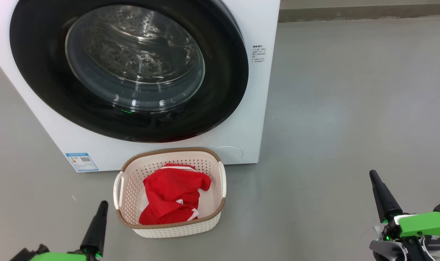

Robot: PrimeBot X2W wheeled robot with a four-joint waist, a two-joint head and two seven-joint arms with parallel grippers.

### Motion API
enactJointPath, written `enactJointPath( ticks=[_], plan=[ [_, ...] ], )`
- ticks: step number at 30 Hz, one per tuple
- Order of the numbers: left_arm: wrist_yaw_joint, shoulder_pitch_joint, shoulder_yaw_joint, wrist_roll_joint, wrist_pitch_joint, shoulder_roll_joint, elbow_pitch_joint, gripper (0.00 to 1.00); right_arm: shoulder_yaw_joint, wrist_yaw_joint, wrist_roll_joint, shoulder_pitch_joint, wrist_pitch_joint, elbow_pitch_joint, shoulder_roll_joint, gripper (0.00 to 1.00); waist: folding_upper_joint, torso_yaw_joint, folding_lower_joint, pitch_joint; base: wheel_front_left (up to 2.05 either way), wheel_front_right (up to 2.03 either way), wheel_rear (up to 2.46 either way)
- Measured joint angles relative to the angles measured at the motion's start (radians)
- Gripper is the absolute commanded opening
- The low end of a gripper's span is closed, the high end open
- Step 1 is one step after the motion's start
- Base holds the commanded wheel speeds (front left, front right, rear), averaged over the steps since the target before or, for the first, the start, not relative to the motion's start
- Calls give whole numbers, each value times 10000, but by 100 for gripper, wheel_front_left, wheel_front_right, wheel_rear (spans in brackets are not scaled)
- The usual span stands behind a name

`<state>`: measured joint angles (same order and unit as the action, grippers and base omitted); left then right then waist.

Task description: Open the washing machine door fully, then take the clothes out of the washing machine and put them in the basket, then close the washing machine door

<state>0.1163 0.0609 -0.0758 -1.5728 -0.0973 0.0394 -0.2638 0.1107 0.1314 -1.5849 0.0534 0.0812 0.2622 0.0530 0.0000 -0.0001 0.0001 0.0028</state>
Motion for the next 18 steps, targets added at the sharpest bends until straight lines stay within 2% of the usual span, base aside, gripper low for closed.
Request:
enactJointPath(
  ticks=[3,18],
  plan=[
    [73,76,-17,-272,-113,0,-8,0,4,0,-359,36,84,52,6,0,0,1,0,3,0,0,0],
    [73,76,-27,-291,-113,0,-21,0,27,-2,-376,120,109,63,6,0,0,1,0,3,0,0,0]
  ],
)
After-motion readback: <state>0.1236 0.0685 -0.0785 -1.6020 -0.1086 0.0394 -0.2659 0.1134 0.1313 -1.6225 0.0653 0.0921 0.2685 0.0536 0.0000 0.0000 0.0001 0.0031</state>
